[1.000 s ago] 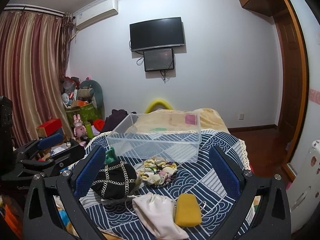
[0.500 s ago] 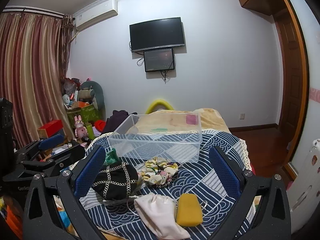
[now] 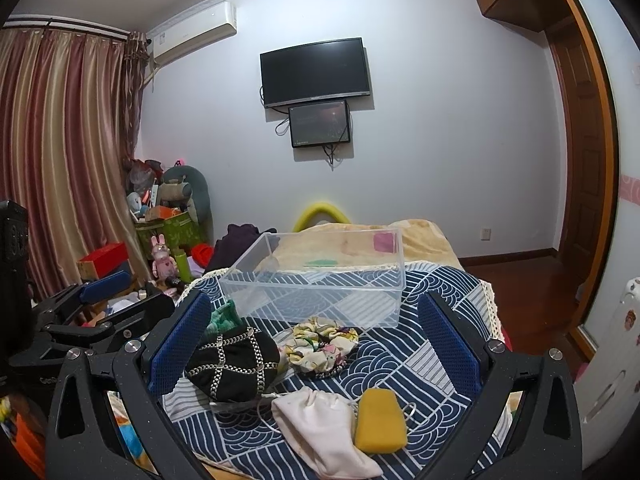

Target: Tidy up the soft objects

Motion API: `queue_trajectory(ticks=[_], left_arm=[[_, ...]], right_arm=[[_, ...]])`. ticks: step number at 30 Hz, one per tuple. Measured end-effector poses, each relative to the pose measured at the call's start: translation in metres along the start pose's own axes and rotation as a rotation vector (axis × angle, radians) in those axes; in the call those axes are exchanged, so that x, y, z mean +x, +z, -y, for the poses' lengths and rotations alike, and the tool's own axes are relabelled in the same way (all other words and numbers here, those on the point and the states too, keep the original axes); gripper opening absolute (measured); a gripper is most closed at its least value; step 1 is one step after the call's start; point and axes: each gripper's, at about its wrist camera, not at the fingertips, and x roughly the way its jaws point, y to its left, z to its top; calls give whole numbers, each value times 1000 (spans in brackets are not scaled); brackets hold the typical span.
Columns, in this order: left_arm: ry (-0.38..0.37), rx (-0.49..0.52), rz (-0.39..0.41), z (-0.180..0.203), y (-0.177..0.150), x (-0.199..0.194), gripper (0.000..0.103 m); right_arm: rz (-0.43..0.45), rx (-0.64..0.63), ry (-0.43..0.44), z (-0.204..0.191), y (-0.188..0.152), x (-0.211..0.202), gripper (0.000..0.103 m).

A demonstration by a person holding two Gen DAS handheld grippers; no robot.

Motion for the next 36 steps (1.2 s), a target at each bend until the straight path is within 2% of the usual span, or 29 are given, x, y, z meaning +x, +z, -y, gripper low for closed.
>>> queue_trajectory(ticks=[23, 29, 31, 32, 33, 36], left_arm=[[-23, 0, 10, 0, 2, -4, 103], [-14, -3, -17, -9, -4, 4, 103], [-2, -6, -30, -14, -7, 8, 96], [8, -12, -41, -18, -10, 11, 86], [13, -17, -51, -21, -12, 14, 80], [37, -37, -105, -33, -19, 27, 75]], right_arm=[[15, 1, -6, 0, 1, -2, 103], [-33, 12, -44, 14, -9, 7, 103], [-58, 17, -57, 20, -15, 10, 101], [-74, 18, -65, 23, -18, 12, 98], [-90, 20, -71, 26, -21, 15, 95], [-151, 28, -93, 37, -33, 22, 85]])
